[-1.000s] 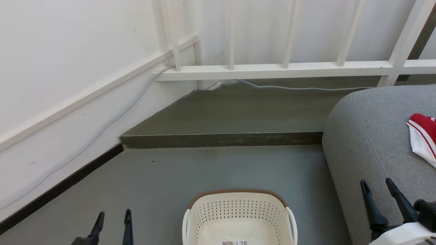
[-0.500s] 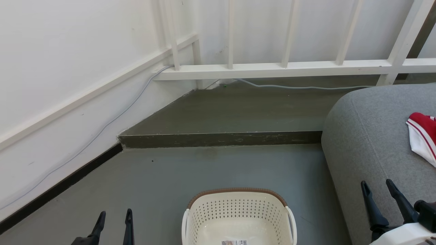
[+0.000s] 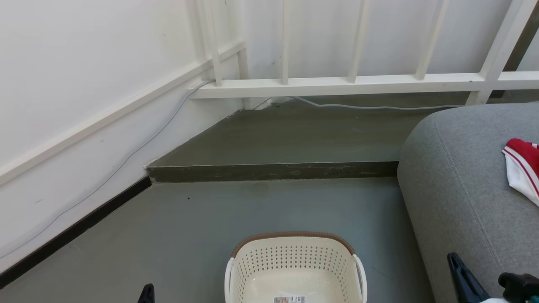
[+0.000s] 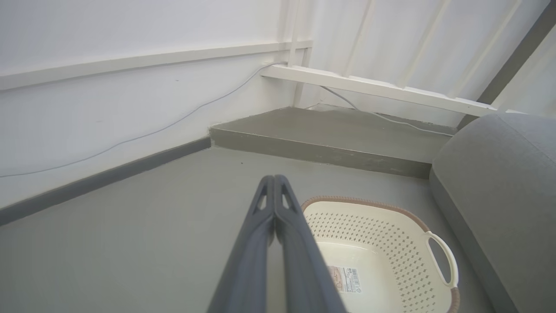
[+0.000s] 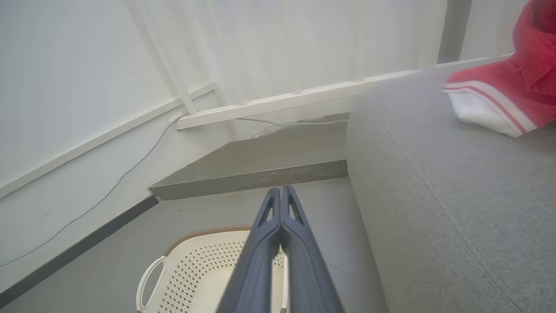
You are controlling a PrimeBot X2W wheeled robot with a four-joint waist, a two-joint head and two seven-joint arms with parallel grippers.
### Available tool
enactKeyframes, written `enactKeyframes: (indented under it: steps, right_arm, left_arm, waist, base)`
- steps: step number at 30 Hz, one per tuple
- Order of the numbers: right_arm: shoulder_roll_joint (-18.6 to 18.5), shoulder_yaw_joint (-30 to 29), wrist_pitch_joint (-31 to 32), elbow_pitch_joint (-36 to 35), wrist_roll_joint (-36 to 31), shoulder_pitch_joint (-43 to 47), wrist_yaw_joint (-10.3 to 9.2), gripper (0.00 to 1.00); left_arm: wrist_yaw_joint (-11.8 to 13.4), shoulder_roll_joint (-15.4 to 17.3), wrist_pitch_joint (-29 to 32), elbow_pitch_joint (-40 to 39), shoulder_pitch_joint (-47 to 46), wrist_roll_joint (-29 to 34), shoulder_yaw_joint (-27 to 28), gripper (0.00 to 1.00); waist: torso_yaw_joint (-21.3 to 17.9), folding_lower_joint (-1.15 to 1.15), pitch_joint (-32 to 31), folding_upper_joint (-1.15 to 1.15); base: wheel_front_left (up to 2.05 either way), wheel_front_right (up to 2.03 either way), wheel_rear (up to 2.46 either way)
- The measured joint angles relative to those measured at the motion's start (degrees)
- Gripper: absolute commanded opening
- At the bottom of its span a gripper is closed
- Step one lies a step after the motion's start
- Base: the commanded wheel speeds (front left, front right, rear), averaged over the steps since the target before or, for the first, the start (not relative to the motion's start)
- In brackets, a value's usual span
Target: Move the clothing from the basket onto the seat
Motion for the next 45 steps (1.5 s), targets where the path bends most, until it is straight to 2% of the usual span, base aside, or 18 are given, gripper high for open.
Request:
enactKeyframes:
  steps: [45]
  right_arm:
    - [3.8,-6.1,8.0,-2.5,25.2,-2.1,-0.07,0.00]
  left_arm:
    - [-2.5,0.1,7.8,-2.1,-3.7,-30.1,2.3,0.00]
  waist:
    - [0.4,-0.03,1.6,0.00]
  base:
    - [0.00,0.00,0.00]
